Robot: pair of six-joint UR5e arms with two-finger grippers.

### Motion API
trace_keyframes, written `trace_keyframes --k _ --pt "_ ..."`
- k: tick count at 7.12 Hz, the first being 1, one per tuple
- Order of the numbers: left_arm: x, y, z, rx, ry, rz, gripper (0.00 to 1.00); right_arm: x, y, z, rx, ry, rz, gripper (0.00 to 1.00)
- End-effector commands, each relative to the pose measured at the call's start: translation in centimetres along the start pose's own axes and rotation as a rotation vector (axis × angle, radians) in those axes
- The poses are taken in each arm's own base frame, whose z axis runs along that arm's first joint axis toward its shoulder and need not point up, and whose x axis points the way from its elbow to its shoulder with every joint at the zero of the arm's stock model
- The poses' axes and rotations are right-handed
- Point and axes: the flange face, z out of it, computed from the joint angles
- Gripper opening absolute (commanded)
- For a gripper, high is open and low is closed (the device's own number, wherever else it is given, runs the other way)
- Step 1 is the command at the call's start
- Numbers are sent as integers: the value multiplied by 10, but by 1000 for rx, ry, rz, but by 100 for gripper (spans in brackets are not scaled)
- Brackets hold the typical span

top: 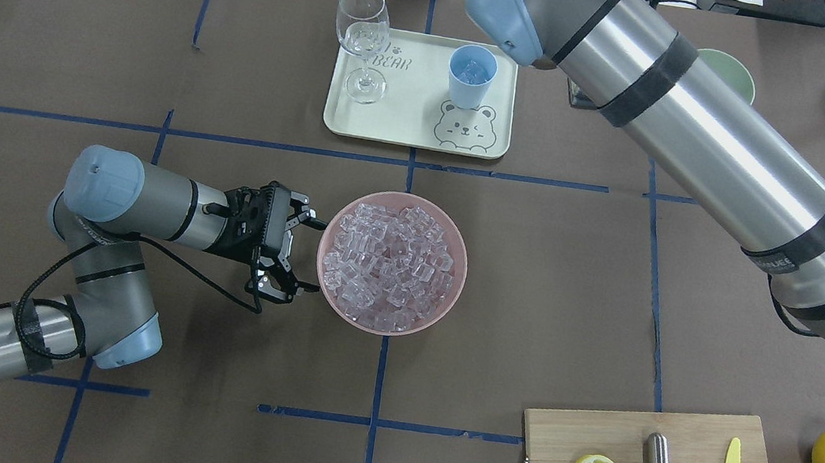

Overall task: Put ice in cup with scoop
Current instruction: 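Tip the scoop with the right gripper to pour ice into the blue cup, then carry the empty scoop back and lay it on the table, open right gripper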

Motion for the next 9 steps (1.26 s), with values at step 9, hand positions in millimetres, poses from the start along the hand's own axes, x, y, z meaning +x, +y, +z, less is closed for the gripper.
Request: trace_keyframes --k 9 --pt "1 -2 -4 30 -4 13 100 53 270 198 204 -259 582 0"
